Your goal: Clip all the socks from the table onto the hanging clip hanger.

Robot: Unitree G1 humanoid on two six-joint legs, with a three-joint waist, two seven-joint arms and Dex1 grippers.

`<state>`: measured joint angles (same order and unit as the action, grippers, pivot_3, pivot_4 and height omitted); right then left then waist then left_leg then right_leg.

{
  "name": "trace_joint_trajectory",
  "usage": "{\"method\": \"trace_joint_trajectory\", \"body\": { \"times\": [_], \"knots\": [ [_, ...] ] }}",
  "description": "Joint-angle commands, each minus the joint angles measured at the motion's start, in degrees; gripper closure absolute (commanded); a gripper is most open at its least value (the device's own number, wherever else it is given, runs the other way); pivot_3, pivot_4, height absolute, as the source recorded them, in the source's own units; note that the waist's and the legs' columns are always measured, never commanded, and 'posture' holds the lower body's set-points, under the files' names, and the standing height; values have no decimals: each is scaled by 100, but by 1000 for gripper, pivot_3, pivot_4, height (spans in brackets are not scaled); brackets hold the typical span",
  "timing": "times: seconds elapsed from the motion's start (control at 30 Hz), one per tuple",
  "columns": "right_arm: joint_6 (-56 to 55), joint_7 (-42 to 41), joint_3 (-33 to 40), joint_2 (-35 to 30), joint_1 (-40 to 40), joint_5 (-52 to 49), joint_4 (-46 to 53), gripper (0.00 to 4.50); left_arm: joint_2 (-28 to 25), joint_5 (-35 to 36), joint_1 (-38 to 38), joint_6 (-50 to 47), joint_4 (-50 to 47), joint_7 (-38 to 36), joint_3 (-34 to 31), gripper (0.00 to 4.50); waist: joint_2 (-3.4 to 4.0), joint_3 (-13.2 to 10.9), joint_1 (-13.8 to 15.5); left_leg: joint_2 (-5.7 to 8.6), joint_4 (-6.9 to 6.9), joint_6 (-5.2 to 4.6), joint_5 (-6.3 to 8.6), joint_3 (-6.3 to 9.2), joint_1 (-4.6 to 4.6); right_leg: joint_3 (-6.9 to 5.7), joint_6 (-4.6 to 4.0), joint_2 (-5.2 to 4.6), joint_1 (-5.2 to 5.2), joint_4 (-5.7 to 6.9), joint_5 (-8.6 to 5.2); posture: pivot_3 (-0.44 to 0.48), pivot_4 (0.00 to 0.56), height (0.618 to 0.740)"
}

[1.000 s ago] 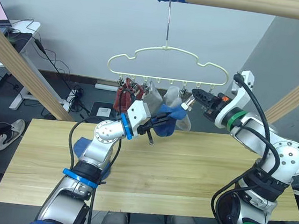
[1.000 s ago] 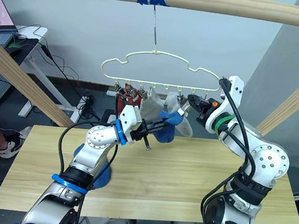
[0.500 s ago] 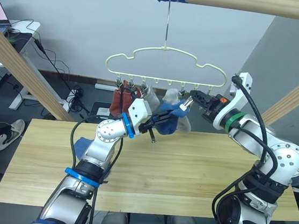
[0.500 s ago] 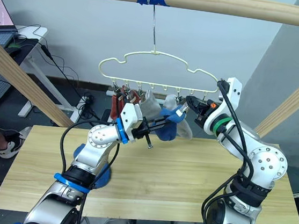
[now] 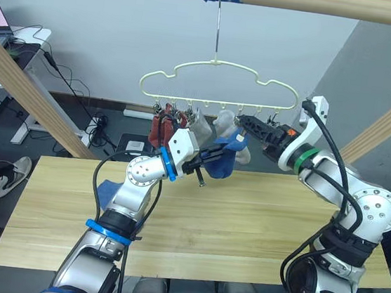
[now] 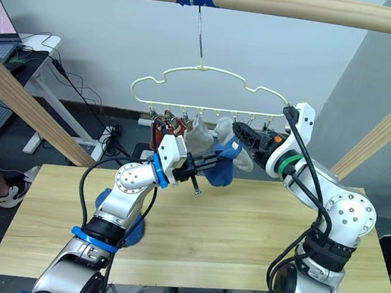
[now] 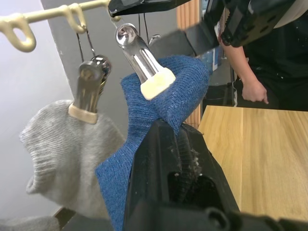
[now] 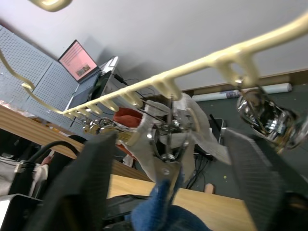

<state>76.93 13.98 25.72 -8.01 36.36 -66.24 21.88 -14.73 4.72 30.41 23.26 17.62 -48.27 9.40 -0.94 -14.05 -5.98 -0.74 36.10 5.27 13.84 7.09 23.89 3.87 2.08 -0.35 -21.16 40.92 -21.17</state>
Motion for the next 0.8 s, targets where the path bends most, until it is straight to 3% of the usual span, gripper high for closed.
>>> {"method": "trace_joint_trajectory", "body": {
  "times": [0.03, 0.2, 0.4, 0.6, 0.7, 0.8],
  "knots": [
    [-73, -148, 110, -453, -229, -561, 491, 0, 95, 251, 85, -173, -193, -119, 75, 3453, -1, -1, -3, 1, 0, 0, 0, -2, 1, 0, 0, -2, 0, -1, 0, -120, 259, 740],
    [-321, -514, -115, -1302, -843, -688, 1060, 0, 120, 745, -71, -1277, -431, -511, 131, 1978, -3, -6, -25, -3, -1, -1, 0, -11, 3, -1, 0, 0, 0, -5, 0, -127, 261, 740],
    [-1224, -1056, -900, -2090, -1569, 701, 1581, 0, -376, 1158, -399, -2108, -1044, -724, -151, 196, -3, -9, -77, -10, -2, -2, 0, -16, -4, 5, 0, 10, -1, -1, 0, -127, 260, 740],
    [-2354, -1253, -1693, -2181, -1935, 2197, 1797, 0, -1014, 1803, -728, -3270, -1929, -1006, -416, 49, -4, -11, -40, -11, -1, -2, -1, -14, -4, 5, 1, 10, -1, -3, 0, -108, 256, 740],
    [-2876, -1124, -1981, -1992, -2015, 2895, 1829, 595, -1246, 2190, -828, -3977, -2329, -875, -669, 0, -8, -15, -21, -12, -2, -1, -1, -12, -1, 3, 1, 9, -1, -7, -1, -106, 256, 740],
    [-3180, -980, -2282, -1861, -2000, 3539, 1819, 1627, -1334, 2563, -887, -4682, -2607, -547, -952, 0, -9, -16, -1, -11, -2, -1, -2, -10, -1, 2, 1, 7, -2, -6, -1, -96, 254, 740]
  ]
}}
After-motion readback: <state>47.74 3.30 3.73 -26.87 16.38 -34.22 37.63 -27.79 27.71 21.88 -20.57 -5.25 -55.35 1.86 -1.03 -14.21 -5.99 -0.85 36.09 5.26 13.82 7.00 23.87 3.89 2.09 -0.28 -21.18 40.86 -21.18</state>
